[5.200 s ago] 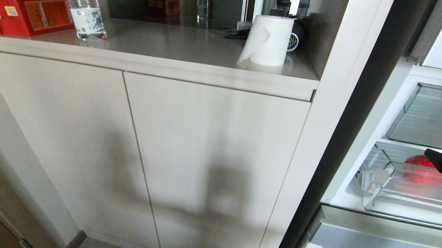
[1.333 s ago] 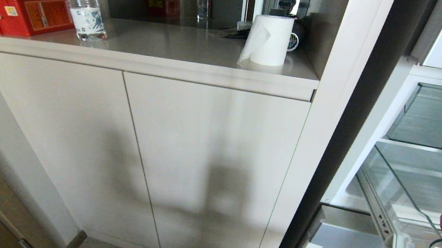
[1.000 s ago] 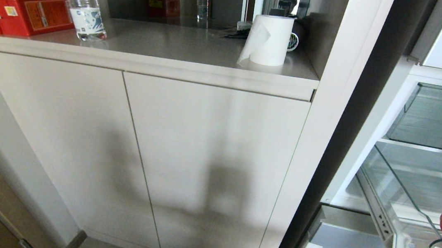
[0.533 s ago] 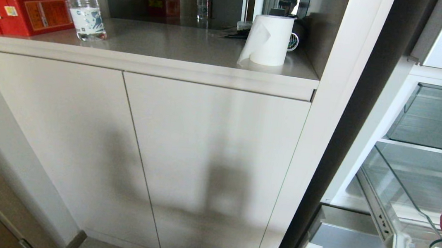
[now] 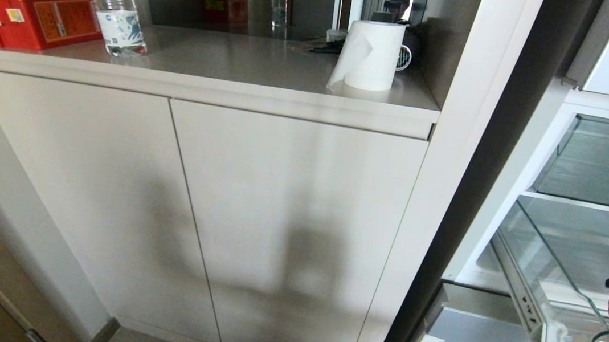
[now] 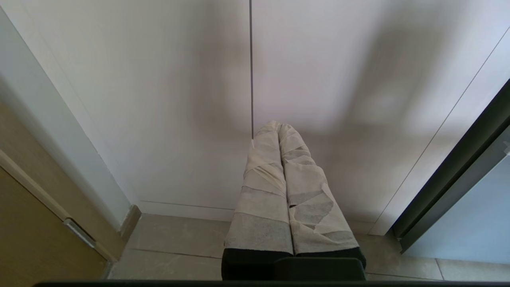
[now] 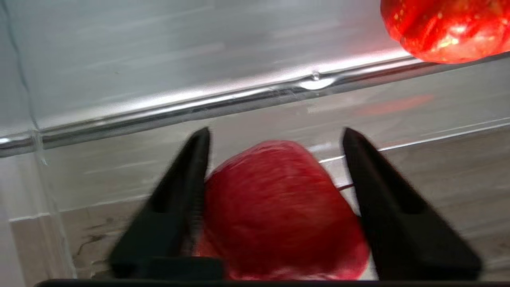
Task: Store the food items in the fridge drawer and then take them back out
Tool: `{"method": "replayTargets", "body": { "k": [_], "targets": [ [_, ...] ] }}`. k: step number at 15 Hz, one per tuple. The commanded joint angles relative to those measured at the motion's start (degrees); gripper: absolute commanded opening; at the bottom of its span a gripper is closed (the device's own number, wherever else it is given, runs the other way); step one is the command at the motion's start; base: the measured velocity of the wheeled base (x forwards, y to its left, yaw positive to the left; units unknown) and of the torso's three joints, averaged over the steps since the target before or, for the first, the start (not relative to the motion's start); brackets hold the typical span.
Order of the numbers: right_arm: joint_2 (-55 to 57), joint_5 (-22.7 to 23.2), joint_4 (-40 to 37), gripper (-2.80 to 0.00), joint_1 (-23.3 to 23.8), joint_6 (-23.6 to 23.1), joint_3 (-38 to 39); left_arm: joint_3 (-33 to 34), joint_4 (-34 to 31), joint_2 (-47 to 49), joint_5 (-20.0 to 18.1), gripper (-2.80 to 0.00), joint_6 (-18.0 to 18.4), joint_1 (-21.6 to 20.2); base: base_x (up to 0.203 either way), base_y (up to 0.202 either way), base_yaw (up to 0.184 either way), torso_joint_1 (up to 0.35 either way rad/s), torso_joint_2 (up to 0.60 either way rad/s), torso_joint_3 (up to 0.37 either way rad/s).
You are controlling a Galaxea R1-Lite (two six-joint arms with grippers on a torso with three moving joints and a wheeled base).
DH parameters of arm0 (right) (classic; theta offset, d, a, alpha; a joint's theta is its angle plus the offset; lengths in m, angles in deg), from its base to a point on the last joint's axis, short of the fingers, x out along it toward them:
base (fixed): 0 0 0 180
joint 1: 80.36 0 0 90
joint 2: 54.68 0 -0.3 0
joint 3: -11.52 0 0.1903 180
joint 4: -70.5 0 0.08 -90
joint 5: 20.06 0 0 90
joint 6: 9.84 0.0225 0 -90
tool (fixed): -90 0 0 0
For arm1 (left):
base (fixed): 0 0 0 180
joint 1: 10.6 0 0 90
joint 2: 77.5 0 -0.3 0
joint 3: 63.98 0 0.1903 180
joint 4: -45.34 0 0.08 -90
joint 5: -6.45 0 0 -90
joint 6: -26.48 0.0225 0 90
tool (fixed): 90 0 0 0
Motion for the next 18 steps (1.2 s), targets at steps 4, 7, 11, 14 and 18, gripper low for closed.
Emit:
{"method": "replayTargets", "body": {
  "k": [4, 7, 11, 14, 18],
  "targets": [
    [-0.8, 0.1, -0.3, -2.8, 0.0, 0.2, -0.2, 0.0, 0.0, 0.0, 0.0, -2.8, 0.0, 0.0, 0.0, 0.0, 0.0, 0.0, 0.0, 0.0],
    [-4.7, 0.0, 0.4, -2.8, 0.0, 0.8, -0.5, 0.0, 0.0, 0.0, 0.0, -2.8, 0.0, 0.0, 0.0, 0.0, 0.0, 0.0, 0.0, 0.0],
    [-7.6, -0.1, 1.2, -2.8, 0.0, 1.0, -0.2, 0.0, 0.0, 0.0, 0.0, -2.8, 0.0, 0.0, 0.0, 0.0, 0.0, 0.0, 0.0, 0.0],
    [-7.5, -0.5, 0.9, 0.0, -0.1, 0.2, 0.0, 0.0, 0.0, 0.0, 0.0, -2.8, 0.0, 0.0, 0.0, 0.0, 0.0, 0.0, 0.0, 0.0],
    [-7.2, 0.1, -2.9, 0.0, -2.7, 0.4, -1.6, 0.0, 0.0, 0.0, 0.0, -2.8, 0.0, 0.0, 0.0, 0.0, 0.0, 0.0, 0.0, 0.0]
  ]
}}
